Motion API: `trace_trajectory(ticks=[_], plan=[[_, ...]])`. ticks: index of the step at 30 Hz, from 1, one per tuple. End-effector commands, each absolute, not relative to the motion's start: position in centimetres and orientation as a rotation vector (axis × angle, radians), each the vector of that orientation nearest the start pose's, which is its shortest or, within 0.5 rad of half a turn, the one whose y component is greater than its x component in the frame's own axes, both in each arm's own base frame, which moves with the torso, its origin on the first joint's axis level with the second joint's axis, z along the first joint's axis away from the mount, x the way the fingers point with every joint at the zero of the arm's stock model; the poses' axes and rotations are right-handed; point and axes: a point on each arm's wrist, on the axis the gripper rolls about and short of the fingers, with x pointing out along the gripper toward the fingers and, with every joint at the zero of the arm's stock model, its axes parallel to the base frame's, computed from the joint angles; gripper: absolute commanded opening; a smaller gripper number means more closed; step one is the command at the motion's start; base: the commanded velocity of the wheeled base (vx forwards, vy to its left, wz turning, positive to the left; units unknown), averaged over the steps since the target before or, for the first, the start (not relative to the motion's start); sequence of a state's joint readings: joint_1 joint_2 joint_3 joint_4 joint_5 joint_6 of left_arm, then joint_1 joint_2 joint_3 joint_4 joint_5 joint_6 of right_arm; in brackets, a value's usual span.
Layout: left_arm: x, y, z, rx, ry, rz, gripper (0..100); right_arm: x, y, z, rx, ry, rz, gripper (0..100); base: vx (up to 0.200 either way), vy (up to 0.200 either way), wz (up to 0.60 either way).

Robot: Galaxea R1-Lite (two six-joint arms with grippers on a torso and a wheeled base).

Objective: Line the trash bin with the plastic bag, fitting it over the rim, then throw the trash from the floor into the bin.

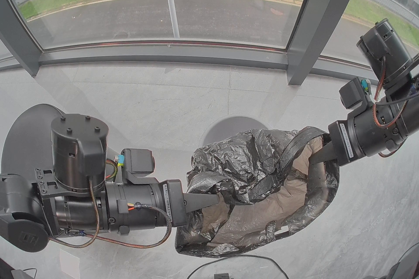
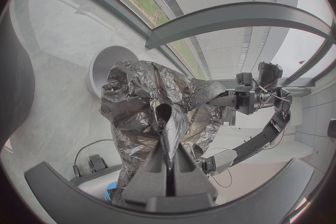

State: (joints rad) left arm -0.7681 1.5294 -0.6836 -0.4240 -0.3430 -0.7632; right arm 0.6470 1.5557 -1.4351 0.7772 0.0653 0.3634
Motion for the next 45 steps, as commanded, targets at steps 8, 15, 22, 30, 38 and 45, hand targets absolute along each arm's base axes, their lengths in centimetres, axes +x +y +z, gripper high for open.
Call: trace_trajectory(ticks=[8, 15, 22, 30, 38, 45], plan=[[21.4, -17.6, 15.2, -0.596, 0.821, -0.752, 0, 24.7, 17.7, 21.3, 0.090, 0.918, 0.486, 0, 0.000, 0.000, 0.00], [23.2, -18.2, 12.7, -0.597, 0.833, -0.725, 0, 26.7, 17.4, 19.6, 0.112, 0.933, 0.436, 0, 0.000, 0.000, 0.00], [24.4, -18.2, 11.7, -0.605, 0.832, -0.702, 0, 28.3, 17.3, 18.2, 0.141, 0.885, 0.423, 0, 0.000, 0.000, 0.00], [26.8, -18.4, 11.3, -0.625, 0.808, -0.688, 0, 30.3, 17.6, 16.7, 0.178, 0.776, 0.427, 0, 0.000, 0.000, 0.00], [29.9, -18.8, 10.7, -0.643, 0.776, -0.644, 0, 32.5, 16.4, 15.9, 0.216, 0.697, 0.371, 0, 0.000, 0.000, 0.00], [29.6, -18.3, 11.7, -0.640, 0.735, -0.607, 0, 33.1, 16.2, 15.9, 0.242, 0.607, 0.382, 0, 0.000, 0.000, 0.00]])
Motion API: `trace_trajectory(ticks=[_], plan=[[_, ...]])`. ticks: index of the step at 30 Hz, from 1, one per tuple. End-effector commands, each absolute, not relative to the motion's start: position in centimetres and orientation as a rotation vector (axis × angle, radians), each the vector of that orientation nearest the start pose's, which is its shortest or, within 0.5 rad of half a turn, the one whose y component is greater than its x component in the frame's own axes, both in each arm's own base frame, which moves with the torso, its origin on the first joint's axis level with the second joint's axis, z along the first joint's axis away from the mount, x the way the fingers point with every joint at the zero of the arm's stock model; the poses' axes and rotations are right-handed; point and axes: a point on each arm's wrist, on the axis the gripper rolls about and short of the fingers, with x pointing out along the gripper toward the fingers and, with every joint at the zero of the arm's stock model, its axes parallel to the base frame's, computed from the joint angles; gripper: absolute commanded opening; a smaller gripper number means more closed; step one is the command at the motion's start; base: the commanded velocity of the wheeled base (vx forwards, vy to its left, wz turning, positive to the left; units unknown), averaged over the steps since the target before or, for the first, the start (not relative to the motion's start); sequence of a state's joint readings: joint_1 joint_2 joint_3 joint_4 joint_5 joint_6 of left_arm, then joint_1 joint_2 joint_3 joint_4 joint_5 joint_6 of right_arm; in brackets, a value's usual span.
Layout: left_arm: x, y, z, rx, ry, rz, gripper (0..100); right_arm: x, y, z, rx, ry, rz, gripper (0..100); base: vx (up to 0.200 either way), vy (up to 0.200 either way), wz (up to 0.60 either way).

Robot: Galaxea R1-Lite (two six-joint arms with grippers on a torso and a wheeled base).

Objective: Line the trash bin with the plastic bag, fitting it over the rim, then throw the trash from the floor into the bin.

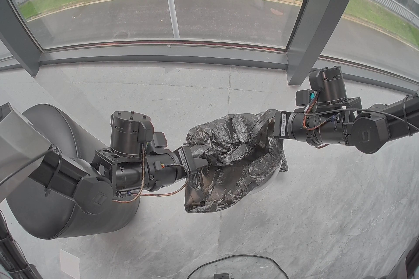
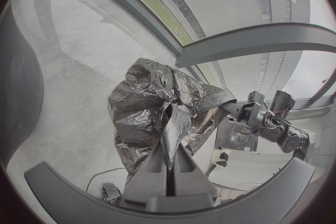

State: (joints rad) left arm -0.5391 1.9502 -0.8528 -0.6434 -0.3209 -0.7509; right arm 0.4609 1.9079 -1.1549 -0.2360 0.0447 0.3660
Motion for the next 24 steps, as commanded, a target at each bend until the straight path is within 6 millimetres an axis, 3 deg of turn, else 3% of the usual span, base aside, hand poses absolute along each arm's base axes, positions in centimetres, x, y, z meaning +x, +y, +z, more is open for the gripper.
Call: trace_trajectory(ticks=[1, 6, 12, 24], plan=[[29.37, -18.28, 12.03, -0.637, 0.723, -0.603, 0, 32.97, 16.20, 16.05, 0.242, 0.605, 0.384, 0, 0.000, 0.000, 0.00], [28.46, -18.27, 12.88, -0.632, 0.704, -0.622, 0, 32.65, 16.29, 16.05, 0.238, 0.608, 0.390, 0, 0.000, 0.000, 0.00], [28.46, -18.33, 12.79, -0.627, 0.703, -0.624, 0, 32.59, 16.27, 15.80, 0.236, 0.616, 0.388, 0, 0.200, 0.000, 0.00], [28.52, -18.30, 12.43, -0.618, 0.709, -0.619, 0, 32.19, 16.75, 15.51, 0.229, 0.626, 0.401, 0, 0.000, 0.000, 0.00]])
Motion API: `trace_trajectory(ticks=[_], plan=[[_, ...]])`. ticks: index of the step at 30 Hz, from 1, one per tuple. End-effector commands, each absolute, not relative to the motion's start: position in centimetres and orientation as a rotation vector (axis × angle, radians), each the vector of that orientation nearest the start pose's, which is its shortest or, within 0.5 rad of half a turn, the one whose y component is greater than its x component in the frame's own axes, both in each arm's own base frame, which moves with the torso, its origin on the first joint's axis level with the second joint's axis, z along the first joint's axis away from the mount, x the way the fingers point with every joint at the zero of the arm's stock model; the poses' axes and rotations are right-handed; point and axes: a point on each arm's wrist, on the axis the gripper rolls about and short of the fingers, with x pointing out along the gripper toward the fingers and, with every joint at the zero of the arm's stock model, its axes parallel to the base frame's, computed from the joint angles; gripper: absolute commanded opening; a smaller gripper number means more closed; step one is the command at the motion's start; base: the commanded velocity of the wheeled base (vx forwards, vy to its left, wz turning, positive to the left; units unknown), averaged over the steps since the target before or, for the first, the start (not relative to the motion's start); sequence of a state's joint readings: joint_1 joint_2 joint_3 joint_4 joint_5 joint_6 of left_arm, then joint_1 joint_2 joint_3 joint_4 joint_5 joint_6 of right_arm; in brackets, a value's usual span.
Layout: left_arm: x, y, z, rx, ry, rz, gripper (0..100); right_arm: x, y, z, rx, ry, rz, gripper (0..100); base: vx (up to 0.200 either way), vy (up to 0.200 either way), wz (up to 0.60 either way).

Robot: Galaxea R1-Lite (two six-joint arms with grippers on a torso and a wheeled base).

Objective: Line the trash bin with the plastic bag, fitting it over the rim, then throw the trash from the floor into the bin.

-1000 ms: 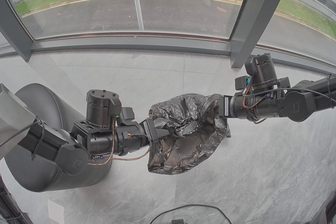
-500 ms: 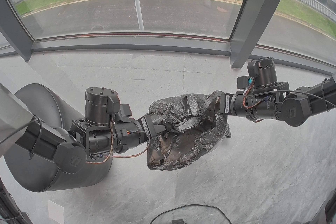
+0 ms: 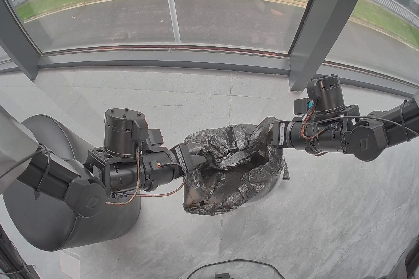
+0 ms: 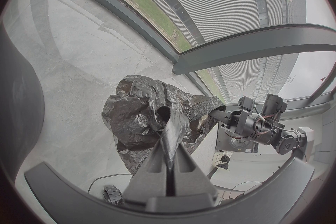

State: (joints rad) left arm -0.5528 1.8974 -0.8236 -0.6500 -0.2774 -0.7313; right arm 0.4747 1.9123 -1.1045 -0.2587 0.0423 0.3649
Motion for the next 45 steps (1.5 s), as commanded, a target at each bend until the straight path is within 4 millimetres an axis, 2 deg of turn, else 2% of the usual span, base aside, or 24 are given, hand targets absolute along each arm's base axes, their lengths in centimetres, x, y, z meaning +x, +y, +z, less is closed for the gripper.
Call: trace_trajectory(ticks=[1, 6, 13, 28, 35, 39, 45], plan=[[28.5, -18.3, 12.4, -0.618, 0.709, -0.619, 0, 32.2, 16.7, 15.5, 0.229, 0.626, 0.401, 0, 0.000, 0.000, 0.00], [28.6, -18.3, 12.4, -0.619, 0.710, -0.617, 0, 32.2, 16.7, 15.4, 0.228, 0.629, 0.400, 0, 0.000, 0.000, 0.00], [28.8, -18.4, 12.0, -0.615, 0.709, -0.596, 0, 32.1, 16.7, 15.3, 0.227, 0.632, 0.399, 0, 0.000, -0.200, 0.00], [28.8, -18.3, 12.1, -0.614, 0.706, -0.598, 0, 32.1, 16.7, 15.3, 0.226, 0.635, 0.397, 0, 0.000, 0.000, 0.00], [28.8, -18.3, 12.1, -0.613, 0.705, -0.597, 0, 32.0, 16.6, 15.1, 0.226, 0.641, 0.395, 0, 0.200, 0.000, 0.00], [28.7, -18.3, 12.1, -0.613, 0.705, -0.597, 0, 31.7, 16.6, 14.6, 0.219, 0.659, 0.396, 0, 0.100, 0.000, 0.00], [28.4, -18.7, 11.6, -0.606, 0.726, -0.598, 0, 29.9, 15.8, 12.3, 0.199, 0.740, 0.385, 0, 0.000, 0.000, 0.00]])
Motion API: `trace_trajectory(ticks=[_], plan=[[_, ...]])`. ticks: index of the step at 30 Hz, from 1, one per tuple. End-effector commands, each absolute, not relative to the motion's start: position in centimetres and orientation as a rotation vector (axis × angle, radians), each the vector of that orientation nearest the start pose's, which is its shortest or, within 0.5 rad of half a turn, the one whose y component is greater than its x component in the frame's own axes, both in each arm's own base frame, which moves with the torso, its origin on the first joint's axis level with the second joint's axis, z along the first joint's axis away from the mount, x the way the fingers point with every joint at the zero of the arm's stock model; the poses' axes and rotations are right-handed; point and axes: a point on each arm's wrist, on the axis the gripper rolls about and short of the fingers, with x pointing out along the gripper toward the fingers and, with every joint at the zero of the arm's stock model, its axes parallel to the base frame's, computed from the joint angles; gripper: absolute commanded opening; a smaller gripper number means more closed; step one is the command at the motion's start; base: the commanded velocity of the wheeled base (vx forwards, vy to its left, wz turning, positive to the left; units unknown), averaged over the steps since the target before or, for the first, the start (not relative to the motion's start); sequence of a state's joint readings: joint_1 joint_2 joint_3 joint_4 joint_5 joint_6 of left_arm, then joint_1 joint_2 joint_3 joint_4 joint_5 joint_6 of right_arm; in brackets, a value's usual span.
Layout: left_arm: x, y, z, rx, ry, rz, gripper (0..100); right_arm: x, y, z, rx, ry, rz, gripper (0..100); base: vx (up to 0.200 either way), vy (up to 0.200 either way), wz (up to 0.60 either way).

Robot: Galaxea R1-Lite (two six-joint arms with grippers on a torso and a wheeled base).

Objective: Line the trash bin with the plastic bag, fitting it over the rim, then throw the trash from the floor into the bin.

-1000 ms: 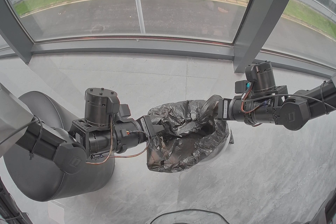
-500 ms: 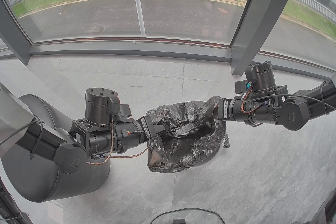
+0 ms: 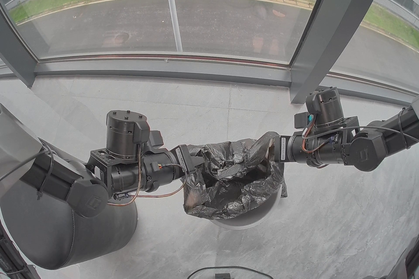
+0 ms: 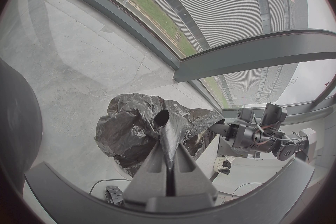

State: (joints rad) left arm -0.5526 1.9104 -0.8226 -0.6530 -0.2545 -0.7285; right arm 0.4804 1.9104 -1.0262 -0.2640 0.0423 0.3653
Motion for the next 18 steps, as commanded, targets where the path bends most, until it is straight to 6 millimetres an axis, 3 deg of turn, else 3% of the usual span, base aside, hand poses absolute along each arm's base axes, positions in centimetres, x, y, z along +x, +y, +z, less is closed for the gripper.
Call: trace_trajectory(ticks=[1, 10, 18], plan=[[28.4, -18.8, 11.5, -0.606, 0.733, -0.596, 0, 29.6, 15.7, 11.9, 0.197, 0.748, 0.383, 0, 0.000, 0.000, 0.00], [27.4, -20.1, 9.3, -0.599, 0.832, -0.598, 0, 26.6, 14.8, 8.7, 0.167, 0.799, 0.392, 0, 0.000, 0.000, 0.00], [27.3, -20.5, 6.8, -0.605, 0.913, -0.558, 0, 25.6, 14.2, 6.9, 0.170, 0.822, 0.390, 0, 0.000, 0.000, 0.00]])
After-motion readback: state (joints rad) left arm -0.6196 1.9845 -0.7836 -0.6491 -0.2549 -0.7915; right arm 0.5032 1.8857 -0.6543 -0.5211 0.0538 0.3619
